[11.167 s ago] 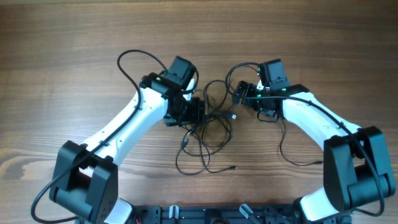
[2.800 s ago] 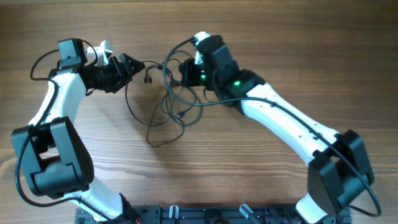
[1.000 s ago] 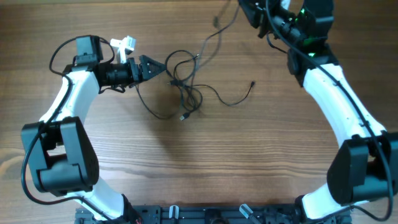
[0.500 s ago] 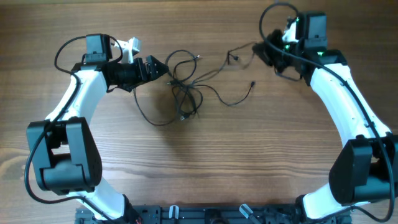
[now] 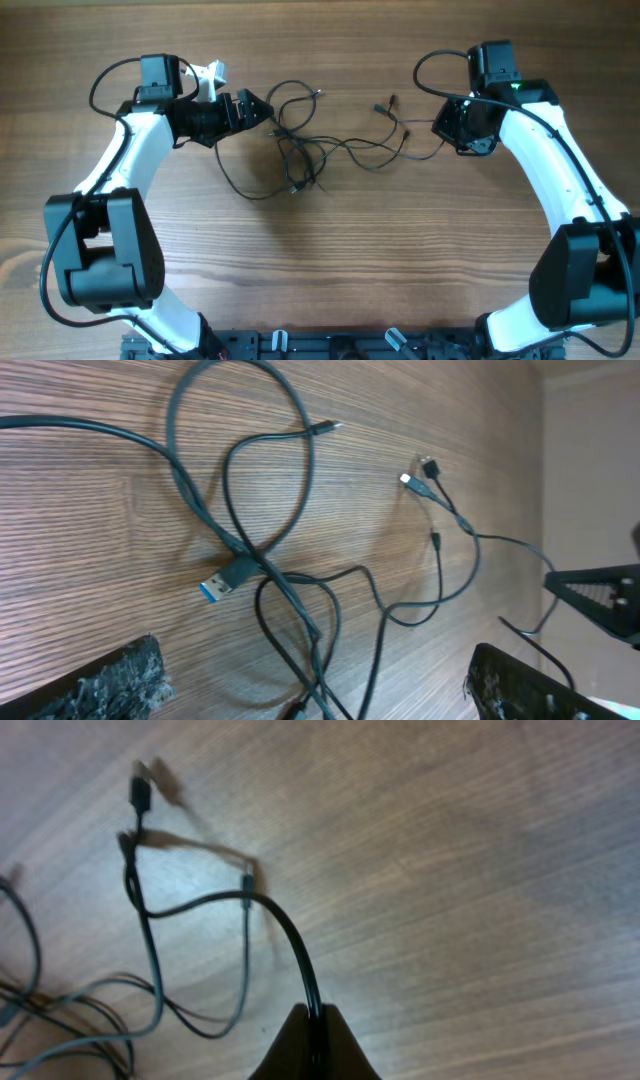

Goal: Untangle cables

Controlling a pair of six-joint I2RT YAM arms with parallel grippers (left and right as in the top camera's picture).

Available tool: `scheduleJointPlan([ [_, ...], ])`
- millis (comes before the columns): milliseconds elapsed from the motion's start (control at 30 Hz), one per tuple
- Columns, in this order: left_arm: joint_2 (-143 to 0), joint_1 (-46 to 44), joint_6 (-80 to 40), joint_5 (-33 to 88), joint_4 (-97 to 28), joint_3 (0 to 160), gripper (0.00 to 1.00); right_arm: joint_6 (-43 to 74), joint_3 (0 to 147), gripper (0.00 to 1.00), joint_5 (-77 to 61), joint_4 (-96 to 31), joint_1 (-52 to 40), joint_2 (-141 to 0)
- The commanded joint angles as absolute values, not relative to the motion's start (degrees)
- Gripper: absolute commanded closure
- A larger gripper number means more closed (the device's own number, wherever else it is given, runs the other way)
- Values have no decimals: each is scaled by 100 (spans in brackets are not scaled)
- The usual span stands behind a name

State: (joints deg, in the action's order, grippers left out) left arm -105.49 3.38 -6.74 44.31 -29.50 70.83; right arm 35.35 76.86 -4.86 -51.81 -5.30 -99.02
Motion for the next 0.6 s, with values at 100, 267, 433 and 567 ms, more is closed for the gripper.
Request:
scheduleJointPlan([
  [100,-10562,209,-36,5050,-3030,7048,4,2292,7723,96,-1444,-5151,-528,-9804],
  [267,-10545,-115,-38,4569,-2976,7057,16,2080,7723,96,-1468,-5157,-528,-9804],
  [433,-10545,-766,788,3481,-3395,7054,16,2073,7723,96,-1492,-5153,-528,-9804],
  [567,-10545,-1166,1201,3120,-3669,7054,17,2073,7723,95,-1490,-5148,-528,-9804],
])
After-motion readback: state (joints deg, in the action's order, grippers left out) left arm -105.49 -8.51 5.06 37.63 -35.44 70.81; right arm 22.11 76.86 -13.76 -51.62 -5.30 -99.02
